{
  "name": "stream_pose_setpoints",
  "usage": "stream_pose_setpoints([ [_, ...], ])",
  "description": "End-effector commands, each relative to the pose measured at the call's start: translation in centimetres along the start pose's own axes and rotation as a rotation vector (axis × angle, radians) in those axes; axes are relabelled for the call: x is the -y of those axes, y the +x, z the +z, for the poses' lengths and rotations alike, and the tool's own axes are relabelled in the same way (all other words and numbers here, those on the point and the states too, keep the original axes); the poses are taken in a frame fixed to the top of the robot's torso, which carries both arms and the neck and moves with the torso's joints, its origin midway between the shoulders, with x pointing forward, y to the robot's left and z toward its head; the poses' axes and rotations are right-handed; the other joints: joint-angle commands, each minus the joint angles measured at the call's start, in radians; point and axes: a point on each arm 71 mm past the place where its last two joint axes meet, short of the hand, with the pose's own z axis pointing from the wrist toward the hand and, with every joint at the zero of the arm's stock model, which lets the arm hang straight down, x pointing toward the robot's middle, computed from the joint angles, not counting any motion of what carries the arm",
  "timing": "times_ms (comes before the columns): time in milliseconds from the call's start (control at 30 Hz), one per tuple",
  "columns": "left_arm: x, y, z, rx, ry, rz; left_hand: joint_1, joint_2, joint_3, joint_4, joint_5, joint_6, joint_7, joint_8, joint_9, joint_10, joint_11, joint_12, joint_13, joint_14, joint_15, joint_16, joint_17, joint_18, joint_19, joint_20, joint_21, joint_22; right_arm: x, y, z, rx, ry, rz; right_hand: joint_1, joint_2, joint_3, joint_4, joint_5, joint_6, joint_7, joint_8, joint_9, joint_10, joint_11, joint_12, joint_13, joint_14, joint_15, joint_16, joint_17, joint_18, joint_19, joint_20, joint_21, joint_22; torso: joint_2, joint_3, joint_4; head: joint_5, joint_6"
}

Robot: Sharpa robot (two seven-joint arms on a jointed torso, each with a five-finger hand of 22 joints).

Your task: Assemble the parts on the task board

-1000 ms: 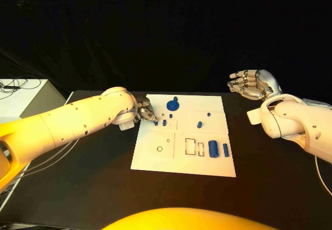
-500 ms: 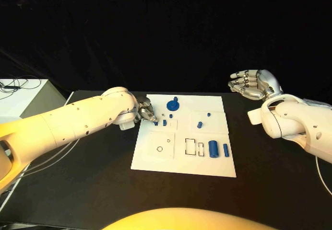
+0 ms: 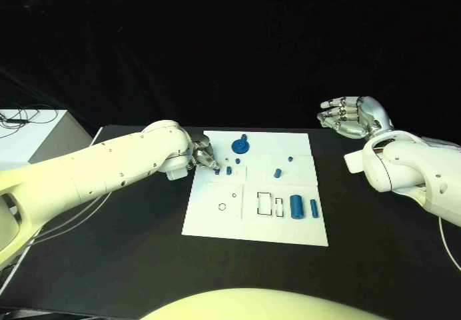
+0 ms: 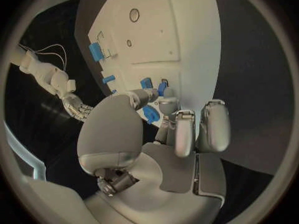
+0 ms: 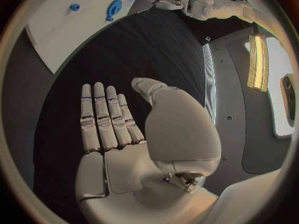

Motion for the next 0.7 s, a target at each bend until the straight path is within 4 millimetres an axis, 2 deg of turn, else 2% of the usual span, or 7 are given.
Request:
stream_pose_setpoints([
  [33,0.04,0.67,0.16,-0.036,0.003,0.023,0.004,0.002,0.188,-0.195,0.006,0.002,-0.002,0.001,0.000,0.004,0.002,-0.004,-0.001,0.097,-0.009,0.005,0.241,-0.006,0.004,-0.002,0.005,0.014,-0.13,0.07,-0.01,-0.012,-0.014,0.004,-0.011,0.002,0.001,-0.006,0.007,0.004,0.064,-0.005,-0.002,0.003,0.004,-0.005,-0.002,0.005,0.003,-0.006,-0.002,0.005,-0.008,-0.002,-0.004,-0.002,0.000,-0.0002,0.0008,0.001,-0.002],
  [633,-0.07,0.81,0.16,-0.053,0.005,0.034,0.005,0.000,0.188,-0.197,0.008,0.005,-0.002,0.000,-0.001,0.007,0.001,-0.002,0.005,0.098,-0.008,0.007,0.245,-0.006,0.005,-0.002,0.005,0.015,-0.05,0.02,0.03,-0.009,-0.013,0.002,-0.014,0.002,0.000,-0.005,0.006,0.004,0.064,-0.005,-0.002,0.004,0.004,-0.004,-0.004,0.007,0.003,-0.007,-0.003,0.005,-0.008,-0.002,-0.003,-0.005,-0.001,-0.0021,0.0009,0.003,-0.002],
  [700,-0.05,0.81,0.16,-0.053,0.006,0.033,0.005,-0.001,0.188,-0.197,0.009,0.006,-0.002,-0.001,-0.001,0.008,0.001,-0.002,0.007,0.099,-0.008,0.007,0.245,-0.006,0.005,-0.002,0.006,0.016,-0.05,0.02,0.03,-0.009,-0.013,0.002,-0.014,0.002,0.000,-0.005,0.006,0.004,0.064,-0.005,-0.002,0.004,0.004,-0.004,-0.004,0.007,0.003,-0.007,-0.003,0.005,-0.008,-0.002,-0.003,-0.005,-0.001,-0.0014,0.0009,0.003,-0.002],
])
